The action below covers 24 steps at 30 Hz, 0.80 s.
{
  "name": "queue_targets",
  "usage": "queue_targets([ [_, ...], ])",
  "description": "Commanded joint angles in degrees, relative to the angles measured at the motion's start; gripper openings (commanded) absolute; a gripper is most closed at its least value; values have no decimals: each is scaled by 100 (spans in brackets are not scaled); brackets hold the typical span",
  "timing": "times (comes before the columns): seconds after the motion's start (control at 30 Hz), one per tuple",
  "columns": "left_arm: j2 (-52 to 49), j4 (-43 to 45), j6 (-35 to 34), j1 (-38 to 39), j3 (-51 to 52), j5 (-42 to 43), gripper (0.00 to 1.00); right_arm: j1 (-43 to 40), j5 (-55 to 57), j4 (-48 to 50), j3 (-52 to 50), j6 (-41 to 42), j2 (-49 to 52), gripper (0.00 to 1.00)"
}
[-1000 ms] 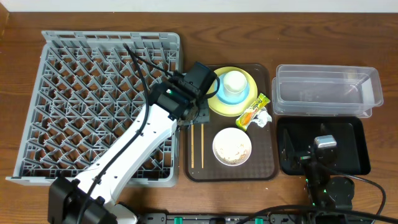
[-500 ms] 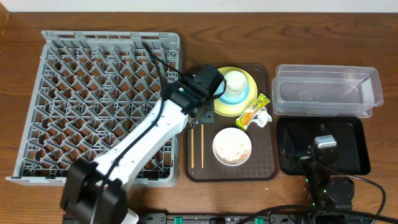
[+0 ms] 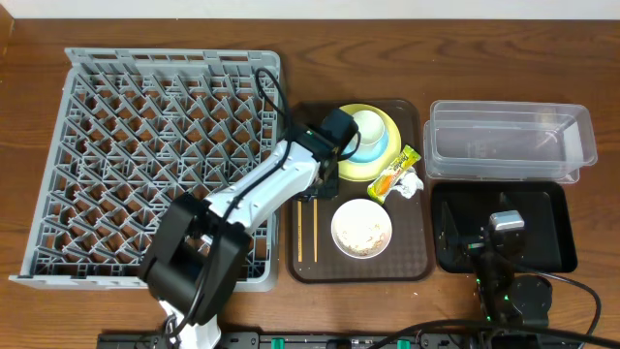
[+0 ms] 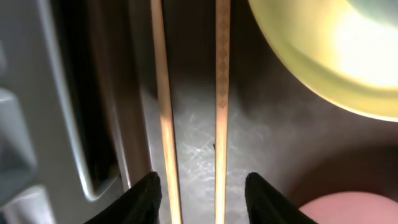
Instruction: Sort waste into correct bins and load items into the dishwasher
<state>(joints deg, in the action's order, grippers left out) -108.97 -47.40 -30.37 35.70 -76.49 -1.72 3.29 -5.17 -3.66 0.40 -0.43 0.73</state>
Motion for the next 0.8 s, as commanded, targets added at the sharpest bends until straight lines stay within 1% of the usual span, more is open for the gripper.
queue_targets([
  [0.0,-190,26,35,13,42,-66,47,-48,22,-24,-9,59,-13,99],
  [0.6,-872,343,33,339,44,-50,45,-48,22,-22,-9,61,-13,99],
  [0.7,-890,339,33,339,44,-50,40,-48,22,-24,-9,59,-13,99],
  [0.77,-892,339,33,339,44,-52,33,-48,22,-22,-9,61,-13,99],
])
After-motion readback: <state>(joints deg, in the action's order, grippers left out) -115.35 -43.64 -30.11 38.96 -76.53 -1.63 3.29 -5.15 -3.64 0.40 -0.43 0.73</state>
